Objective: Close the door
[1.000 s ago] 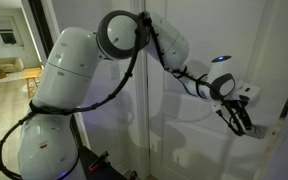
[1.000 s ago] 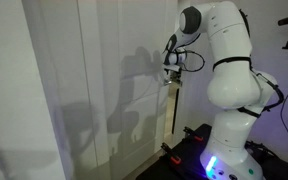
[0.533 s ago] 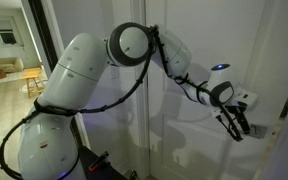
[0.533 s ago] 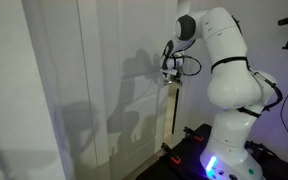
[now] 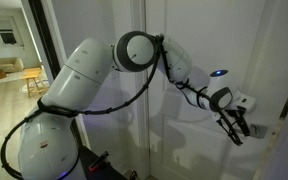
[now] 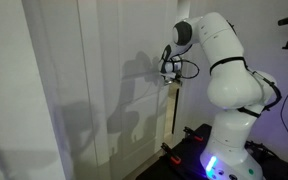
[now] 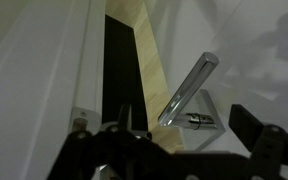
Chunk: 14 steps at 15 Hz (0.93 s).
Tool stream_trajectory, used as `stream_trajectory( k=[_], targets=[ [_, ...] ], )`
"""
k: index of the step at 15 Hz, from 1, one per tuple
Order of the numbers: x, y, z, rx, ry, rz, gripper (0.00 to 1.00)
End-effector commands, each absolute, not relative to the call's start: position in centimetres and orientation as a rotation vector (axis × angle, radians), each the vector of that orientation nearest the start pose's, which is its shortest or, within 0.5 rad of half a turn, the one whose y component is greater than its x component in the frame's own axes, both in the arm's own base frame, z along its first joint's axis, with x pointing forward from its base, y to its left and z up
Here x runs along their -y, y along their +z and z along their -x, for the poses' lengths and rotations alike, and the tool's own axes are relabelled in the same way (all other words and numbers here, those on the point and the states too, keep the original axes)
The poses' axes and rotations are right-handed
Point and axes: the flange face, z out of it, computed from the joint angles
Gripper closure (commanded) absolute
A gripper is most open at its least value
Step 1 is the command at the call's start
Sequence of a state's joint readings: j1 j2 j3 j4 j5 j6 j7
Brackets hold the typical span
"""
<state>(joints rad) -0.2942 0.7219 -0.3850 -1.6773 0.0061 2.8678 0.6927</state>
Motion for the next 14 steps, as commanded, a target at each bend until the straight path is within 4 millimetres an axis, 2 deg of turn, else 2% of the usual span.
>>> stream_trajectory(
  k=[1,9,14],
  targets=[
    [42.7,25.3,-59.5,-1.831,-0.912,2.67,0.0],
    [45.1,21.8,-59.5,-1.822,-0.892,2.692,0.0],
    [45.8,20.1,-59.5,-1.835,-0.867,2.701,0.0]
  ],
)
